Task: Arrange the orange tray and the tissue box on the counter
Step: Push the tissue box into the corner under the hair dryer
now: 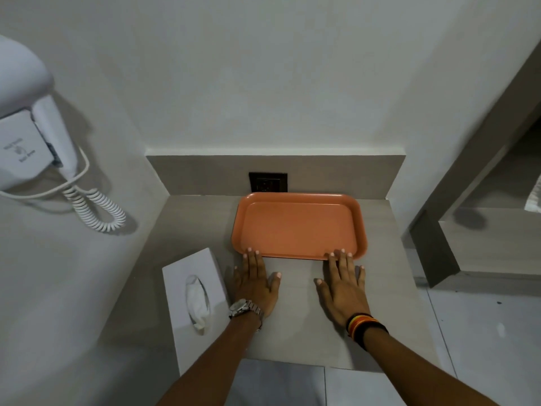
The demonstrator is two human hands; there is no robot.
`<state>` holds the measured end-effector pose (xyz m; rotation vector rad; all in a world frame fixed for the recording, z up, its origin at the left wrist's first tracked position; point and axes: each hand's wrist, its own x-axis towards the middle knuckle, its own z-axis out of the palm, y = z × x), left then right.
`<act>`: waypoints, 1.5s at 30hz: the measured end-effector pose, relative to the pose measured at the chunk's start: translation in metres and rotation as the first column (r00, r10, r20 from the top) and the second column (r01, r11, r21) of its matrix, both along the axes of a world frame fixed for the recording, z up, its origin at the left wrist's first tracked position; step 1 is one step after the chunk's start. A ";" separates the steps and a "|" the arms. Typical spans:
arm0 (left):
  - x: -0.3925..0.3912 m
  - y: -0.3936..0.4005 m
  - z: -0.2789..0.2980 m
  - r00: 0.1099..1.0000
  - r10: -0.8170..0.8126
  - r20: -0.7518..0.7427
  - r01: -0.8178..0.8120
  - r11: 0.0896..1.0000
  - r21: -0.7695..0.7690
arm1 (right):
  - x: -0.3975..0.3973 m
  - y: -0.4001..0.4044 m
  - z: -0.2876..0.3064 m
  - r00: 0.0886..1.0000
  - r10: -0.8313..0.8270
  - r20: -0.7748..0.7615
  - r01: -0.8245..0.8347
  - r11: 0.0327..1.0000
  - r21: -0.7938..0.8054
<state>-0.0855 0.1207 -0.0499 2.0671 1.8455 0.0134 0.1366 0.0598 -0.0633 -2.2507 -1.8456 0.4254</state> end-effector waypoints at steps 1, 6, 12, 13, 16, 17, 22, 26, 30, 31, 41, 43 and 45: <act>-0.001 0.000 0.002 1.000 0.000 0.006 0.000 1.000 0.006 | -0.001 0.001 0.003 1.000 -0.002 -0.007 0.002 1.000 0.003; -0.016 -0.002 0.021 0.996 0.075 0.048 -0.080 0.991 0.107 | -0.030 0.015 0.027 0.994 0.098 -0.049 -0.093 0.991 0.096; -0.073 -0.018 0.050 0.951 0.276 0.137 -0.297 0.942 0.160 | -0.100 0.040 0.057 0.946 0.311 -0.096 -0.289 0.938 0.189; -0.085 -0.025 0.053 0.930 0.330 0.162 -0.355 0.921 0.161 | -0.114 0.041 0.061 0.929 0.354 -0.113 -0.328 0.924 0.195; -0.116 -0.053 0.059 0.843 0.484 0.234 -0.522 0.841 0.144 | -0.152 0.038 0.062 0.863 0.467 -0.191 -0.431 0.879 0.202; -0.124 -0.062 0.059 0.820 0.518 0.242 -0.556 0.822 0.124 | -0.162 0.036 0.060 0.844 0.480 -0.239 -0.444 0.875 0.190; -0.147 -0.103 0.052 0.685 0.646 0.337 -0.675 0.737 -0.040 | -0.205 0.016 0.044 0.772 0.383 -0.507 -0.442 0.897 0.003; -0.144 -0.118 0.048 0.428 0.716 0.552 -0.724 0.637 -0.265 | -0.217 -0.001 0.038 0.724 0.299 -0.622 -0.384 0.923 -0.003; -0.132 -0.117 0.057 0.241 0.720 0.651 -0.711 0.587 -0.387 | -0.219 -0.007 0.037 0.691 0.220 -0.689 -0.344 0.938 -0.045; -0.130 -0.115 0.058 0.209 0.719 0.662 -0.708 0.579 -0.405 | -0.220 -0.007 0.037 0.682 0.201 -0.703 -0.333 0.941 -0.053; -0.131 -0.085 0.066 0.109 0.727 0.678 -0.734 0.519 -0.438 | -0.239 0.011 0.044 0.624 0.085 -0.776 -0.254 0.962 -0.099; -0.139 -0.067 0.073 0.140 0.709 0.691 -0.734 0.543 -0.408 | -0.246 0.029 0.054 0.626 0.090 -0.774 -0.231 0.970 -0.074; -0.149 -0.041 0.082 0.178 0.698 0.693 -0.734 0.563 -0.379 | -0.257 0.052 0.066 0.609 0.087 -0.788 -0.217 0.974 -0.060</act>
